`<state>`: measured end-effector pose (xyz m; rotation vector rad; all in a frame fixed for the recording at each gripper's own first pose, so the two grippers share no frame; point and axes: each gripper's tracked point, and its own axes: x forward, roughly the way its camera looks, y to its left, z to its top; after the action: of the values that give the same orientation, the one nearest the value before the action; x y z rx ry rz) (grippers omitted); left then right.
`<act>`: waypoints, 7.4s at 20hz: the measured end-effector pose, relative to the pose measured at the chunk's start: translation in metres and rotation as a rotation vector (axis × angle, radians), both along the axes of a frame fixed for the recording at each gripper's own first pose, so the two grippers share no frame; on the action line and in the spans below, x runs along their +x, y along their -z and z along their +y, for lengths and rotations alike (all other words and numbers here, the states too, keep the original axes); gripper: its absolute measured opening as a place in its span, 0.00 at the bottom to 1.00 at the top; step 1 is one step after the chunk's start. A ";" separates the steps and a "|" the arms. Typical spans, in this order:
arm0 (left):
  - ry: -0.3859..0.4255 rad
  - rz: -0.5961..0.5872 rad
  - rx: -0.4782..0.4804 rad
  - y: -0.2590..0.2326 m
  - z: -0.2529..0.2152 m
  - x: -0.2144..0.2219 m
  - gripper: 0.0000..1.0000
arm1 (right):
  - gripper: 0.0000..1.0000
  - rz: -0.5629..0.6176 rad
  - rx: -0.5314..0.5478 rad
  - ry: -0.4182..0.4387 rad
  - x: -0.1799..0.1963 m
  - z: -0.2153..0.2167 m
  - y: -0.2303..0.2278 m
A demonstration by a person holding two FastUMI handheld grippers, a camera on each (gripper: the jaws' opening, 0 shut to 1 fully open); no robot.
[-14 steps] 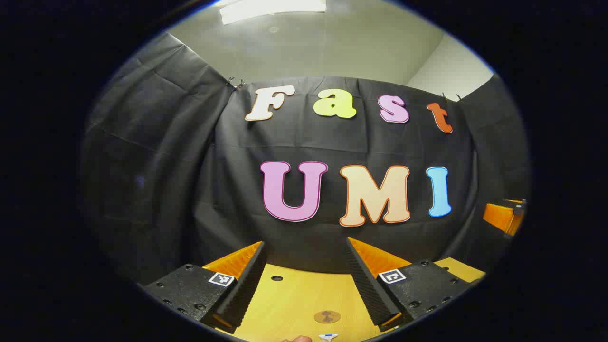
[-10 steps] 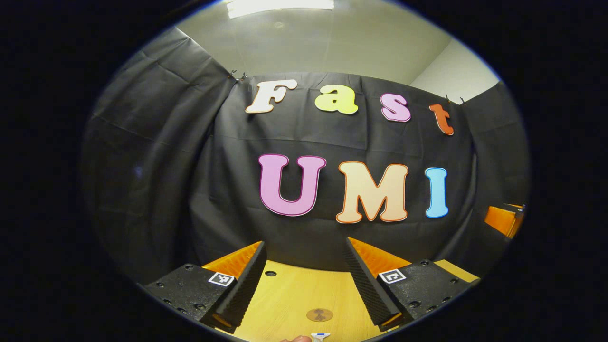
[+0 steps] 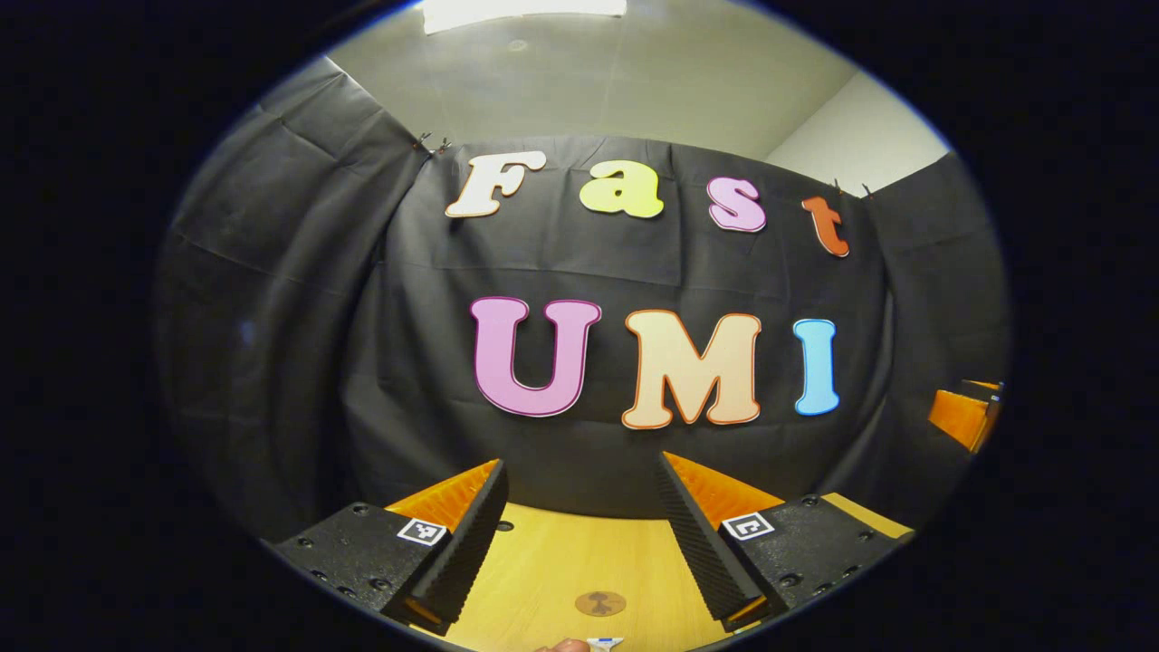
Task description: Put the toothbrush and toothpaste on the desktop into the cup, then pick up the cup and place it on the coaster on the desktop.
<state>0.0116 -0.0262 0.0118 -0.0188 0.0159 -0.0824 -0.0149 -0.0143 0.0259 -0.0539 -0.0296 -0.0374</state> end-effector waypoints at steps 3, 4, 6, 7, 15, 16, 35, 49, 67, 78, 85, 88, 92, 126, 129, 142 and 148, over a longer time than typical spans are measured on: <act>0.017 -0.003 -0.010 0.000 -0.007 -0.001 0.94 | 0.99 0.002 0.001 0.004 -0.001 0.000 0.000; 0.018 -0.003 -0.011 0.000 -0.007 -0.001 0.98 | 0.99 0.004 0.003 0.003 -0.001 0.001 0.001; 0.019 -0.006 -0.012 0.001 -0.007 -0.002 0.98 | 0.99 0.009 0.003 0.000 0.000 0.001 0.004; 0.016 -0.008 -0.011 0.002 -0.005 -0.002 0.94 | 0.99 0.011 0.003 -0.006 0.000 0.002 0.007; -0.007 -0.009 0.003 0.005 0.002 -0.002 0.94 | 0.99 0.154 -0.034 -0.144 0.005 0.030 0.074; -0.008 -0.006 0.006 0.007 0.004 -0.004 0.98 | 0.99 0.191 -0.039 -0.160 0.003 0.030 0.090; -0.068 0.090 0.096 0.046 0.060 -0.018 0.98 | 1.00 0.893 -0.137 -0.099 -0.017 0.007 0.357; -0.081 0.141 0.108 0.065 0.075 -0.024 0.94 | 0.96 1.271 -0.162 -0.057 -0.060 0.000 0.458; -0.021 0.206 0.079 0.100 0.046 -0.023 0.94 | 0.08 1.411 -0.095 -0.077 -0.071 0.011 0.481; 0.098 0.436 0.081 0.205 0.001 -0.032 0.95 | 0.08 1.356 -0.142 -0.127 -0.072 0.015 0.480; 0.138 0.603 0.083 0.266 -0.008 -0.051 0.95 | 0.08 1.338 -0.147 -0.137 -0.071 0.015 0.481; 0.163 0.694 0.070 0.294 -0.014 -0.064 0.95 | 0.08 1.336 -0.149 -0.138 -0.072 0.015 0.481; 0.169 0.825 0.078 0.330 -0.017 -0.082 0.96 | 0.08 1.331 -0.158 -0.145 -0.072 0.015 0.481; 0.194 0.998 0.123 0.404 -0.024 -0.099 0.11 | 0.08 1.263 -0.184 -0.177 -0.071 0.017 0.481; 0.195 1.004 0.098 0.402 -0.027 -0.100 0.05 | 0.08 1.263 -0.126 -0.186 -0.070 0.017 0.481; 0.246 0.971 0.057 0.386 -0.036 -0.106 0.00 | 0.07 1.134 0.027 -0.223 -0.058 0.024 0.462; 0.275 0.946 0.052 0.359 -0.042 -0.106 0.00 | 0.07 0.993 0.143 -0.228 -0.025 0.031 0.415</act>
<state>-0.0939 -0.0681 -0.3471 -0.0019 0.9676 -0.3427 -0.0404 0.0164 -0.3893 0.0783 0.9584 0.2174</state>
